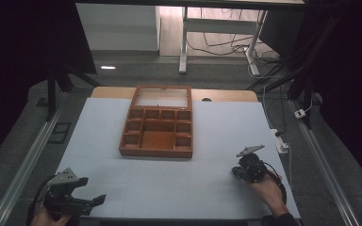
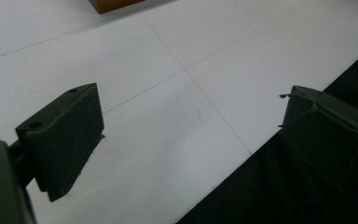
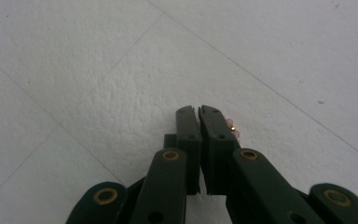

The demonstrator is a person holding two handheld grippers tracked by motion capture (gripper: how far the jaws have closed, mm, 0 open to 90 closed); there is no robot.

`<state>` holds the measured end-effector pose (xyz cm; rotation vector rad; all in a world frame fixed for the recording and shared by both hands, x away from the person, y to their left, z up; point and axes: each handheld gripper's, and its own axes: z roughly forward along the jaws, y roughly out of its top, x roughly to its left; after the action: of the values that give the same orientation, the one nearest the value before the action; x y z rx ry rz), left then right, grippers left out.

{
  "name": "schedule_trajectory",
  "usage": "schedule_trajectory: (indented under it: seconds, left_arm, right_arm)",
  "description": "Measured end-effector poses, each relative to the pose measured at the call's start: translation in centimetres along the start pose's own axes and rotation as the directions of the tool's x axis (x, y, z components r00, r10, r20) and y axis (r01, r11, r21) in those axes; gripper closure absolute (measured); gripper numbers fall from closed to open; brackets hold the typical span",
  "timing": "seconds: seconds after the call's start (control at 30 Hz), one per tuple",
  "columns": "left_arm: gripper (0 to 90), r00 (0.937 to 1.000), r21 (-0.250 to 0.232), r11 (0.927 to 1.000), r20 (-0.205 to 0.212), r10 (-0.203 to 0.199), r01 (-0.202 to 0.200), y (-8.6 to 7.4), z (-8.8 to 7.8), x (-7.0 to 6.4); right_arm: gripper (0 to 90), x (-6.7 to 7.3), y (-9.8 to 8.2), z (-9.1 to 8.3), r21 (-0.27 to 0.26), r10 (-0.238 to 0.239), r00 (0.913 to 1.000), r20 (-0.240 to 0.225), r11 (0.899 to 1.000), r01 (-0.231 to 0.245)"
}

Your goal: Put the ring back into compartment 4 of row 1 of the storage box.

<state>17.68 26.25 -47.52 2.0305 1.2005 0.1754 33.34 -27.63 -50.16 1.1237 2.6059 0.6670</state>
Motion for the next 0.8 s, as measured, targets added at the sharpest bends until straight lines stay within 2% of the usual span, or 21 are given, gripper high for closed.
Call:
schedule_trajectory:
  seconds: [0.1, 0.27, 0.33, 0.4, 0.5, 0.57, 0.63, 0.8]
  left_arm:
    - [5.5, 1.0, -0.003, 1.0, 0.004, 0.0, 0.0, 0.0, 0.0, 0.0]
    - [5.5, 1.0, -0.003, 1.0, 0.003, 0.003, -0.003, 0.0, 0.0, 0.0]
    - [5.5, 1.0, -0.003, 1.0, 0.003, 0.001, -0.001, 0.0, 0.0, 0.0]
    - [5.5, 1.0, -0.005, 1.0, 0.005, 0.001, -0.001, 0.0, -0.1, 0.0]
    - [5.5, 1.0, -0.004, 1.0, 0.005, 0.0, 0.0, 0.0, -0.1, 0.0]
    - [5.5, 1.0, -0.004, 1.0, 0.006, -0.001, 0.001, 0.0, -0.1, 0.0]
    - [5.5, 1.0, -0.004, 1.0, 0.007, -0.001, 0.001, 0.0, -0.1, 0.1]
    - [5.5, 1.0, -0.004, 1.0, 0.006, -0.002, 0.002, 0.0, -0.1, 0.1]
  right_arm:
    - [86.2, 0.2, 0.1, 0.0, 0.004, -0.012, 0.9999, 0.011, 1.0, 0.012]
    - [86.3, 0.1, 0.3, -0.5, -0.045, 0.002, 0.9999, 0.013, 0.999, -0.001]
    - [86.2, 0.2, 0.4, -0.9, -0.078, -0.004, 0.9999, 0.013, 0.997, 0.005]
    - [86.2, 0.3, 0.5, -1.0, -0.086, -0.006, 0.9998, 0.018, 0.996, 0.007]
    - [86.2, 0.7, 1.0, -1.6, -0.133, -0.009, 1.0, 0.002, 0.991, 0.009]
    - [86.2, 0.8, 1.2, -1.7, -0.143, -0.007, 1.0, -0.006, 0.99, 0.006]
    - [86.2, 1.2, 1.8, -2.1, -0.177, -0.014, 0.9996, -0.024, 0.984, 0.009]
    - [86.2, 1.6, 2.8, -2.3, -0.211, -0.022, 0.9988, -0.044, 0.977, 0.013]
